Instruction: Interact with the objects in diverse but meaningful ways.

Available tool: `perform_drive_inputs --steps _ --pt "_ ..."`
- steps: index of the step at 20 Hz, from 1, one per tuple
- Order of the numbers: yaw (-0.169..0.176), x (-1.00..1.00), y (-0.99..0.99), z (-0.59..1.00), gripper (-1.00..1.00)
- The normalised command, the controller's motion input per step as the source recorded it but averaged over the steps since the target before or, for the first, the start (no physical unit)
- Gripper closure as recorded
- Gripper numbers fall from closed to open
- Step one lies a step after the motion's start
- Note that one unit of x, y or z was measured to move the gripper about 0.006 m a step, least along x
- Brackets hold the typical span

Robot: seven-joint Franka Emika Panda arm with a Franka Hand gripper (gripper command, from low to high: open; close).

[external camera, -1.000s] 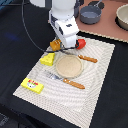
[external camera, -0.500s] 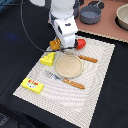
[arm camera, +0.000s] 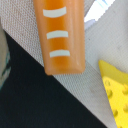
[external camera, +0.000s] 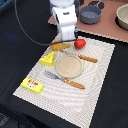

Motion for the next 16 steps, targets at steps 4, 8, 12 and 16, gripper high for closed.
perform_drive_inputs --steps 4,8,12,16 --pt "-0.05 0.06 -0.82 0.08 -1.0" --pt "-0.017 0.0 -0.94 -0.07 -1.0" --pt "0.053 -0.13 -0.32 -0.12 -1.0" --pt "0.008 -0.1 -0.06 -0.01 -1.0"
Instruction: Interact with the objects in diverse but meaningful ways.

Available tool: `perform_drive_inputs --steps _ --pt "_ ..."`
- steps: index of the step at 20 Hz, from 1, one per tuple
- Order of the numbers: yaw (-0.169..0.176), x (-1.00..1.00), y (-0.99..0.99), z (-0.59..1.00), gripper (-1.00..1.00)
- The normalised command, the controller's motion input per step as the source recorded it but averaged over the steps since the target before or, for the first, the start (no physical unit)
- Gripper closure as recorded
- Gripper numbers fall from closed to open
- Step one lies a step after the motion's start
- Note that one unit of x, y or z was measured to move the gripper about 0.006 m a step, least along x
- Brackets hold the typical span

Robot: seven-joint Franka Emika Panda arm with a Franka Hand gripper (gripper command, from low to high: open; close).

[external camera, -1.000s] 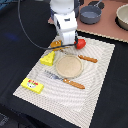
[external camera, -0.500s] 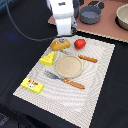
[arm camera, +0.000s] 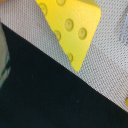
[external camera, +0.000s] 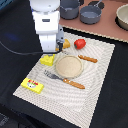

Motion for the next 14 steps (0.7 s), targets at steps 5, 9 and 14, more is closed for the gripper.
perform_drive_inputs --steps 5,9,14 --pt "0.08 -0.01 -0.03 -0.01 -1.0" --pt "0.291 -0.15 0.0 -0.05 -1.0" --pt "0.168 -0.16 -0.03 -0.02 -1.0"
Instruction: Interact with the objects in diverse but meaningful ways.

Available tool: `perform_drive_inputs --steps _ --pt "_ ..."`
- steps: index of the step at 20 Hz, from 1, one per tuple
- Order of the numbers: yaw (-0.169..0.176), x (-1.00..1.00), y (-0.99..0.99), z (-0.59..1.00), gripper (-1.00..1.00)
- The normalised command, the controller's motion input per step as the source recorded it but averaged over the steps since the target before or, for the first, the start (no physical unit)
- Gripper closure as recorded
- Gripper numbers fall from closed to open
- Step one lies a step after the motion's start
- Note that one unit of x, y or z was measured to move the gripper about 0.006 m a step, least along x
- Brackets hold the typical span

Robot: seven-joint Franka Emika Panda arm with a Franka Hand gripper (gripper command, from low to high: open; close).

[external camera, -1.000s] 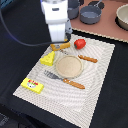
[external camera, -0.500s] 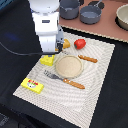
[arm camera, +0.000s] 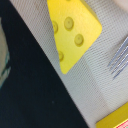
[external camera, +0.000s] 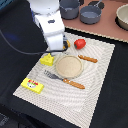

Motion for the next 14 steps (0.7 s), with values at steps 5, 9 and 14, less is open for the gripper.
perform_drive_inputs --steps 5,9,14 --pt "0.067 -0.2 -0.1 -0.1 -1.0" --pt "0.135 -0.18 0.0 -0.15 -1.0" --pt "0.173 -0.13 0.0 -0.14 -1.0"
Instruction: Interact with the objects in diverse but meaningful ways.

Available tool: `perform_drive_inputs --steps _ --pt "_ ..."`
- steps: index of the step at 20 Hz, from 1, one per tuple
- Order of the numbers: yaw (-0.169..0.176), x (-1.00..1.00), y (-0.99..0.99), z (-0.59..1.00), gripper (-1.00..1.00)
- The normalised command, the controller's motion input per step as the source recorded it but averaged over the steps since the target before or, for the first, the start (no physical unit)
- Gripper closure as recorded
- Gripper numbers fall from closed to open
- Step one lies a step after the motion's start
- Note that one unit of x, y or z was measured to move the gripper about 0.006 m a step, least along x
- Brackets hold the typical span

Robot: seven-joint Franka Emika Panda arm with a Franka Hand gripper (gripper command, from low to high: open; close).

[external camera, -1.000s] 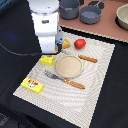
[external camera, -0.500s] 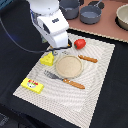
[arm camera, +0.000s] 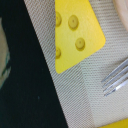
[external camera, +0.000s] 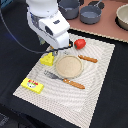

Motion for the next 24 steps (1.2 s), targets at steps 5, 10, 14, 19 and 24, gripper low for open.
perform_drive_inputs --steps 5,10,14,19,24 --pt "0.063 0.0 -0.01 -0.03 -1.0" --pt "0.026 0.0 -0.03 -0.04 -1.0" --pt "0.038 0.0 0.0 -0.16 -1.0" --pt "0.041 0.0 0.0 -0.16 -1.0" --pt "0.041 -0.04 0.0 -0.13 -1.0"
